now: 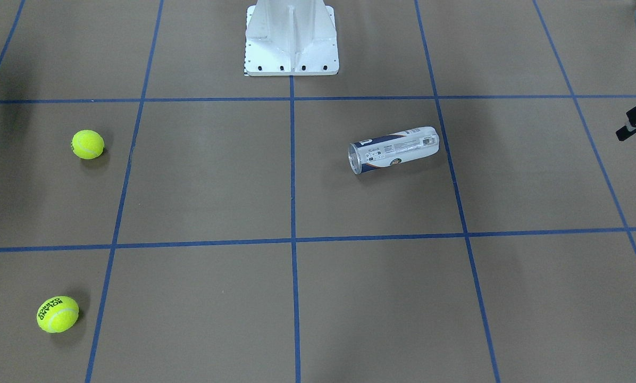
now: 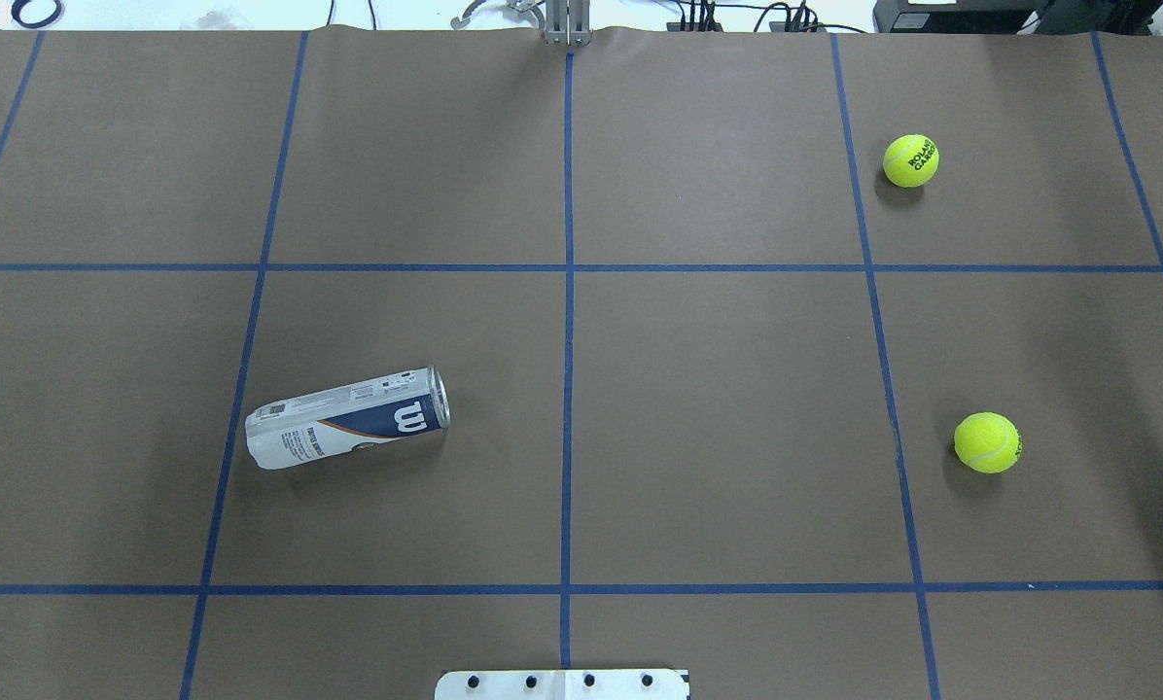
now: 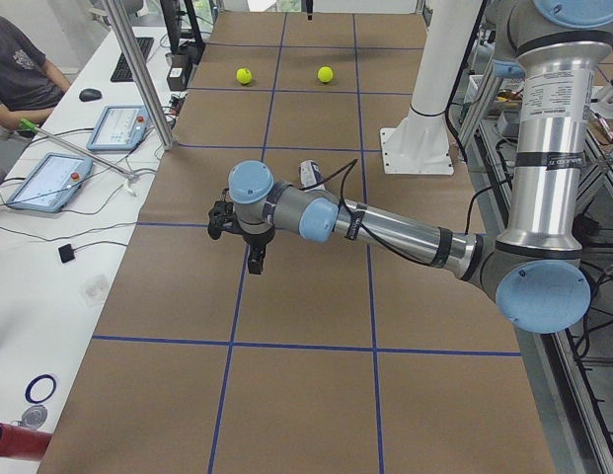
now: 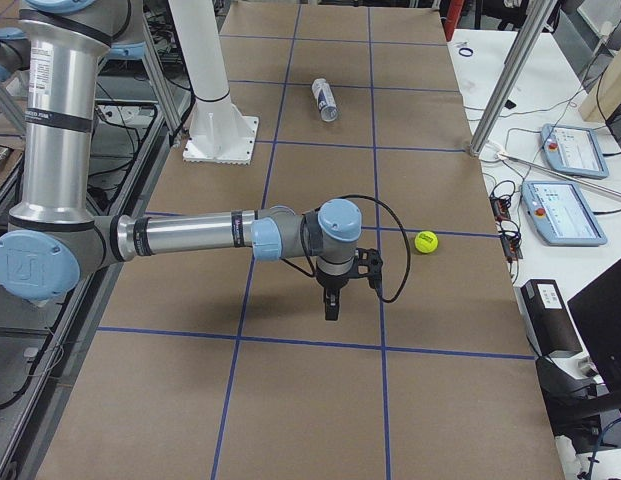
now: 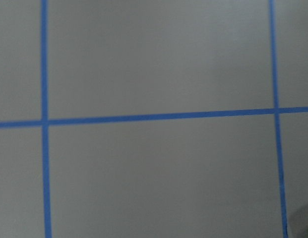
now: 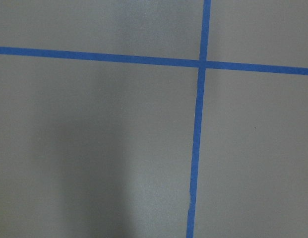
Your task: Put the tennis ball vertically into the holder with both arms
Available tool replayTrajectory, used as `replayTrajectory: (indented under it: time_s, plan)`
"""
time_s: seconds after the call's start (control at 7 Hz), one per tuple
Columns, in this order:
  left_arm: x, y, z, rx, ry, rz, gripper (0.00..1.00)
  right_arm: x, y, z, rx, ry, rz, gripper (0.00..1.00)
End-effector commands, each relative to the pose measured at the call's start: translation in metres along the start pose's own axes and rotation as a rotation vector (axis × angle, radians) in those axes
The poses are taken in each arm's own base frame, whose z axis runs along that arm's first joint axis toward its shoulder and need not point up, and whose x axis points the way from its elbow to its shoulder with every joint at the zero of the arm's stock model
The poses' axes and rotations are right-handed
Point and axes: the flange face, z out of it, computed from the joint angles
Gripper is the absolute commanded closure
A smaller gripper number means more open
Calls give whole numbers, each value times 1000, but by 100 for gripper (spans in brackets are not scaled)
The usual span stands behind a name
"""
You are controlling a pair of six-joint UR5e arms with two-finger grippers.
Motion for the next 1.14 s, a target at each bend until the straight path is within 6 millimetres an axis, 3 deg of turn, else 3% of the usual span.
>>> replayTrajectory:
  time_s: [0.0,0.14,0.29,0.43,0.57,0.86,1.0]
  plan:
    - [46,-25,3,53,33,200,1,2,2,1,-2,3,6,0]
    - [86,-27,16,56,74,256,1,2,4,1,-3,0,6,0]
    - [147,-35,44,52,111,443,0,4,4,3,-6,2,9,0]
    - [194,-50,59,75,94,589,9,2,4,1,-1,1,6,0]
    - [249,-55,79,96,65,724,1,2,4,1,-3,0,6,0]
    - [329,-41,113,75,123,850,0,1,4,-1,2,1,2,0]
    - [357,-33,125,67,143,899,0,1,3,0,0,1,2,0]
